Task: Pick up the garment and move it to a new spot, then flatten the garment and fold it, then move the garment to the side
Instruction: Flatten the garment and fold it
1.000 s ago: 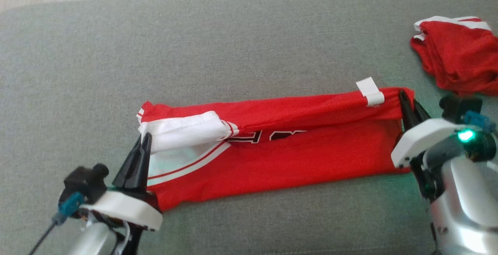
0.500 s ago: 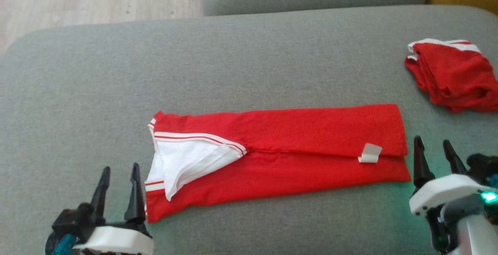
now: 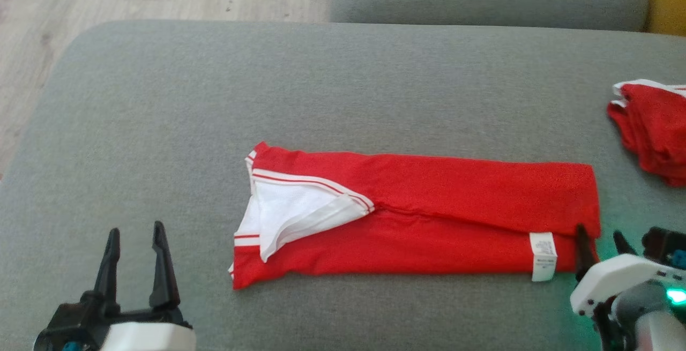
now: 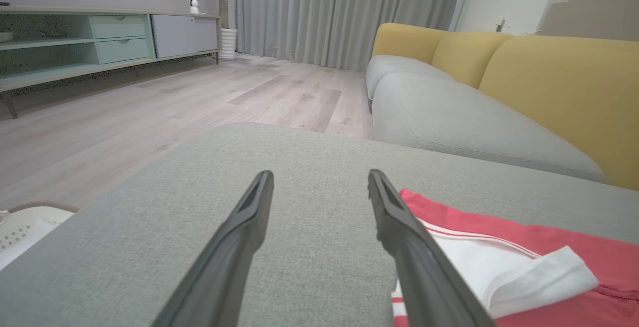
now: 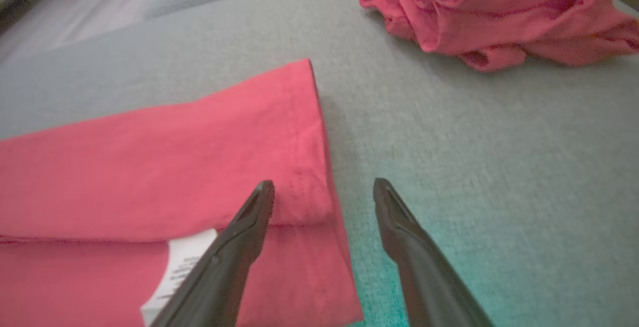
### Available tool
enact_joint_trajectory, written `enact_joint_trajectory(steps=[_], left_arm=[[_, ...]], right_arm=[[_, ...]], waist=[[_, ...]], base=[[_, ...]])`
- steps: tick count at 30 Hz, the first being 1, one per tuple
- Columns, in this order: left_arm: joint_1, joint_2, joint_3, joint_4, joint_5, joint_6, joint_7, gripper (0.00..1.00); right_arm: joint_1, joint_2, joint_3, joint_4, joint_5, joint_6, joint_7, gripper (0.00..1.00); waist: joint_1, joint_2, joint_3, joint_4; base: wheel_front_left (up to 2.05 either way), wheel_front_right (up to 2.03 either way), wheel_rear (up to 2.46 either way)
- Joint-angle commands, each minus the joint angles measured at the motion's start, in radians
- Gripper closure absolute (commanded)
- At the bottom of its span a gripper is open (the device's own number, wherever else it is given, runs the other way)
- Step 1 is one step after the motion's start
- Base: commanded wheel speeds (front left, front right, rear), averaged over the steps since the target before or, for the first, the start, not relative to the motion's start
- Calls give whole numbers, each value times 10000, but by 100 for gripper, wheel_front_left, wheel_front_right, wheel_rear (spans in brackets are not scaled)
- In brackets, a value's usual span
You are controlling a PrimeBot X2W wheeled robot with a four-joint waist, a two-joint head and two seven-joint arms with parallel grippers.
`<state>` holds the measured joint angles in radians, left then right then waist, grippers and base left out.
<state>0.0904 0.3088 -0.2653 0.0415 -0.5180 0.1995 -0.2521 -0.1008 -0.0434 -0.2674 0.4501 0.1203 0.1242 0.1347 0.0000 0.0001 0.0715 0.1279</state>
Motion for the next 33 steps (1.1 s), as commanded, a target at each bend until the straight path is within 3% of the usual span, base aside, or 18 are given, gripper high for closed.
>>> enact_joint_trajectory(steps=[1, 6, 7, 9, 10, 11, 16, 26, 33], left_arm=[[-248, 112, 439, -359, 79, 63, -96, 0], [-180, 28, 420, -510, 139, 149, -96, 0], [-172, 17, 406, -528, 149, 169, -96, 0], [-161, 1, 381, -574, 174, 223, -90, 0], [-160, -3, 362, -609, 188, 242, -80, 0], [-161, -4, 341, -645, 206, 261, -70, 0], [-188, 11, 247, -841, 268, 301, -20, 0], [-254, -127, 0, -851, 252, 274, 38, 0], [-325, -209, -124, -717, 251, 193, 17, 0]], right_arm=[[-511, -70, 181, -182, -76, 65, 60, 0], [-775, -69, 193, 819, 26, 65, 606, 0], [-819, -69, 216, 947, 89, 65, 662, 9], [-911, -69, 267, 1131, 215, 65, 716, 62], [-956, -69, 294, 1194, 238, 65, 721, 78], [-1026, -69, 323, 1237, 255, 65, 731, 100], [-1423, -306, 386, 1098, 284, 65, 692, 100], [-1097, -1636, -507, -580, 485, 65, 1271, 100], [-992, -1525, -487, -1418, 607, 65, 1622, 100]], waist=[[0, -1, 53, 131], [0, -1, 112, 323], [0, -1, 115, 341], [0, -1, 122, 344], [0, -1, 127, 330], [0, -1, 133, 298], [0, -1, 117, 3], [0, -1, -94, -632], [0, -1, -146, -773]], base=[[0, 0, 0], [0, 0, 0], [0, 0, 0], [0, 0, 0], [0, 0, 0], [0, 0, 0], [0, 0, 0], [0, 0, 0], [0, 0, 0]])
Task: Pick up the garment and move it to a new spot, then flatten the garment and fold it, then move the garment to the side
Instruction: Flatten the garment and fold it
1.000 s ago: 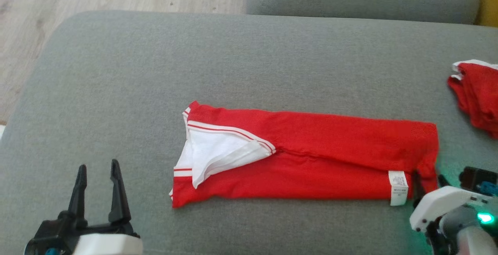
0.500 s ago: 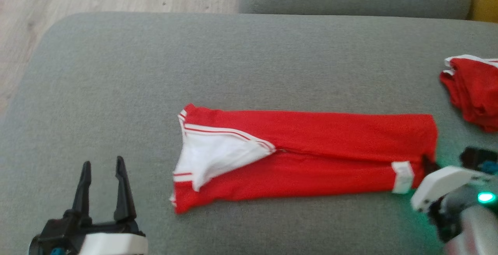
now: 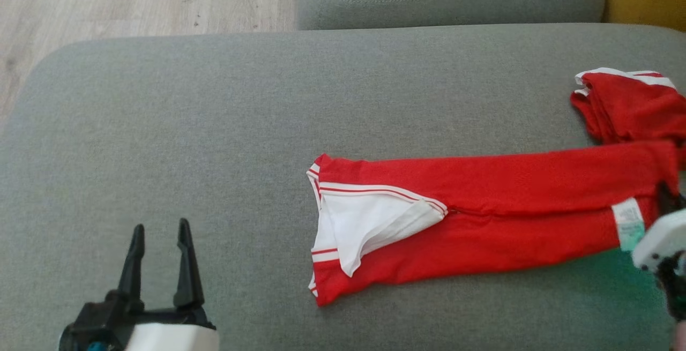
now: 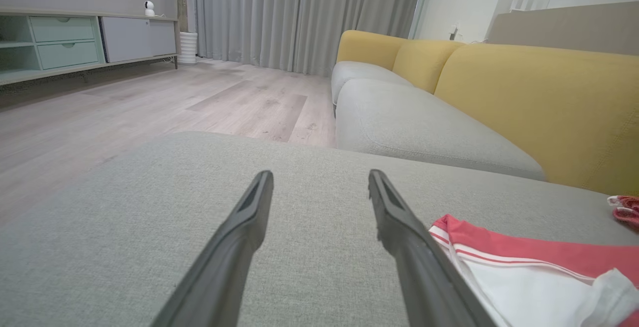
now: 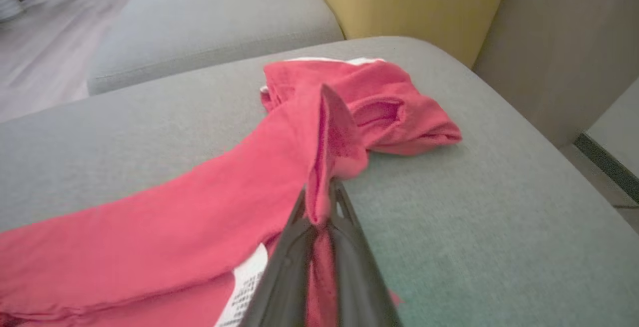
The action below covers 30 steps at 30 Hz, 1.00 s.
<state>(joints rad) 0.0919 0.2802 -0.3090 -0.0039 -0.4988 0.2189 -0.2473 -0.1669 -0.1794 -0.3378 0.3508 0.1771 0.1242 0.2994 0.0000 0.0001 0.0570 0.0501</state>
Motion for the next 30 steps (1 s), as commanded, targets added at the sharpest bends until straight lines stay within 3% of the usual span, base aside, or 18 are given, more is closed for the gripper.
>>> enact_joint_trajectory(steps=[1, 9, 13, 14, 17, 22, 30], left_arm=[[-363, 65, 289, -238, 63, -17, -34, 0], [-536, -30, 115, 4, 54, -187, -57, 0], [-549, -69, 81, 110, 34, -266, -74, 0], [-576, -92, 41, 160, 36, -313, -80, 0], [-633, -112, -27, 215, 33, -395, -85, 0], [-732, -117, -117, 279, 34, -480, -83, 0], [-760, -133, -148, 344, 17, -483, -91, 0]], right_arm=[[-340, -109, 344, -599, 53, 65, -10, 100], [-312, 735, 1857, -2487, 275, 65, 281, 100], [-353, 1156, 3099, -3059, 697, 65, 416, 100], [-368, 1255, 3805, -3135, 1061, 65, 434, 100], [-315, 1284, 4966, -3033, 2205, 65, 257, 100], [-298, 1288, 6545, -2471, 3104, 65, -115, 100], [-589, 1290, 7512, -1014, 3626, 65, -604, 100]], waist=[[0, -1, -15, 18], [0, -1, -217, 446], [0, -1, -298, 694], [0, -1, -320, 828], [0, -1, -334, 1055], [0, -1, -336, 1394], [0, -1, -256, 1622]], base=[[0, 0, 0], [0, 0, 0], [0, 0, 0], [0, 0, 0], [0, 0, 0], [0, 0, 0], [0, 0, 0]])
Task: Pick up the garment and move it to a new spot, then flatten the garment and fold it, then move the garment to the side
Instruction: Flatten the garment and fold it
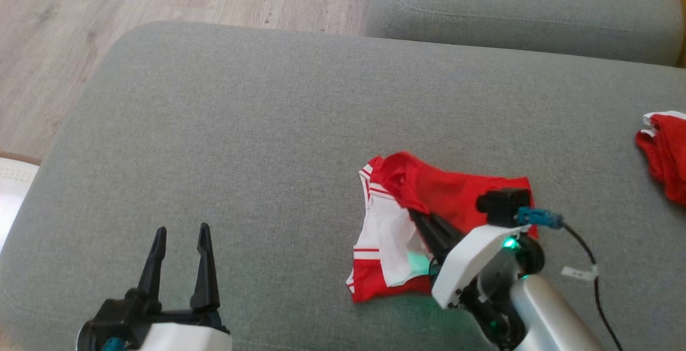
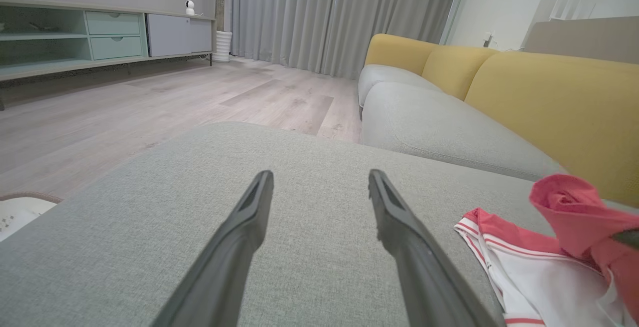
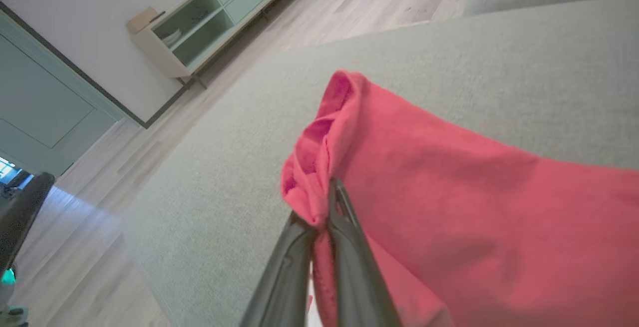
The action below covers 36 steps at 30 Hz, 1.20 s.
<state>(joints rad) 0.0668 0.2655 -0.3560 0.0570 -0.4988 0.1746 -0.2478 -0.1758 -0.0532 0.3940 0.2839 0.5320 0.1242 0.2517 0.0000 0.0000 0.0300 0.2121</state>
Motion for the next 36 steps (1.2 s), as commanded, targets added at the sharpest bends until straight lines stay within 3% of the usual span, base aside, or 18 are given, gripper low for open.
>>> enact_joint_trajectory(steps=[1, 2, 3, 4, 11, 16, 22, 26, 31, 36], left_arm=[[-515, 12, 328, -260, 14, -41, -87, 0], [-524, 8, 333, -253, 13, -42, -90, 0], [-534, 2, 333, -244, 13, -46, -92, 0], [-549, -4, 328, -232, 14, -52, -93, 0], [-746, -110, 229, -127, 56, -113, -104, 0], [-810, -163, 185, -66, 76, -149, -111, 0], [-1034, -218, -62, 17, 203, -273, -97, 0], [-1460, -295, -294, 115, 330, -331, 53, 0], [-1593, -298, -349, 356, 359, -258, 176, 0], [-1249, -189, -272, 528, 305, -105, 192, 0]], right_arm=[[-587, 28, 293, -158, 111, 65, -202, 99], [-684, 28, 389, 19, 168, 65, -288, 68], [-780, 29, 499, 183, 326, 65, -364, 20], [-884, 29, 645, 316, 551, 65, -450, 0], [-1857, 29, 1233, 1026, 1493, 65, -1311, 0], [-2273, 29, 799, 1233, 1464, 65, -1953, 0], [-2551, 29, -762, 1241, -734, 65, -2763, 0], [-1868, 29, -2212, 373, -2476, 65, -2861, 0], [-607, 29, -3183, -877, -3429, 65, -3082, 0], [909, 30, -3503, -1798, -3743, 65, -3488, 0]], waist=[[0, 0, 36, 2], [0, 0, 57, 1], [0, 0, 78, -4], [0, 0, 102, -18], [0, 0, 241, -146], [0, 0, 289, -256], [0, 0, 357, -511], [0, 0, 267, -836], [0, 0, -7, -1276], [0, 0, -326, -1659]], base=[[0, 0, 0], [0, 0, 0], [0, 0, 0], [0, 0, 0], [0, 0, 0], [0, 0, 0], [0, 0, 0], [0, 0, 0], [0, 0, 0], [0, 0, 0]])
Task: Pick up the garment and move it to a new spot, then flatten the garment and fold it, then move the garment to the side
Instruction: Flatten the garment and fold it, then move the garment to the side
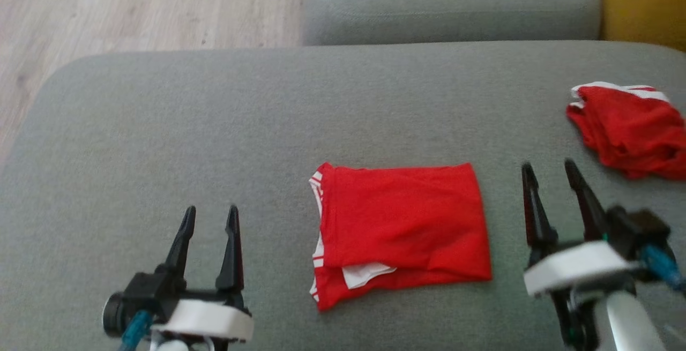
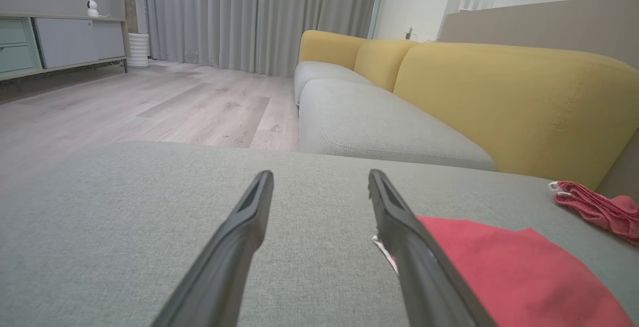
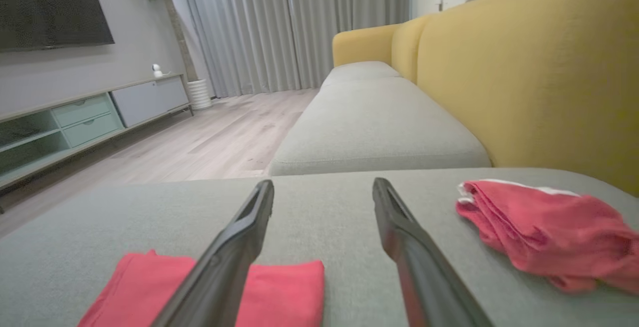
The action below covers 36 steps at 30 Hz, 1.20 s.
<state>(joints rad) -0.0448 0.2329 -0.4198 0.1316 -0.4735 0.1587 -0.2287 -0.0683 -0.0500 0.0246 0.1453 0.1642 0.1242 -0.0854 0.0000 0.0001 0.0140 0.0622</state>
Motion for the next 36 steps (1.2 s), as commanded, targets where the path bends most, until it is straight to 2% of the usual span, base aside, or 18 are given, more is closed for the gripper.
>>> enact_joint_trajectory(steps=[1, 9, 28, 33, 36], left_arm=[[-26, 153, 399, -204, 13, 87, -3, 0], [748, 292, 651, -47, -337, 214, -42, 0], [850, 443, 766, 257, -607, 175, -2, 0], [787, 443, 715, 108, -591, 207, 13, 0], [685, 460, 667, -20, -556, 221, 33, 0]], right_arm=[[119, -3, 128, -519, -38, 65, -188, 0], [1314, -3, -21, -552, -61, 65, -619, 0], [1112, -3, 259, 198, -14, 65, -818, 0], [804, -3, 322, 187, -57, 65, -564, 0], [103, -3, 281, 148, -282, 65, 337, 0]], waist=[[0, -1, -210, -210], [0, -1, -363, -396], [0, -1, -427, -270], [0, -1, -339, -245], [0, -1, -232, -129]], base=[[0, 0, 0], [0, 0, 0], [0, 0, 0], [0, 0, 0], [0, 0, 0]])
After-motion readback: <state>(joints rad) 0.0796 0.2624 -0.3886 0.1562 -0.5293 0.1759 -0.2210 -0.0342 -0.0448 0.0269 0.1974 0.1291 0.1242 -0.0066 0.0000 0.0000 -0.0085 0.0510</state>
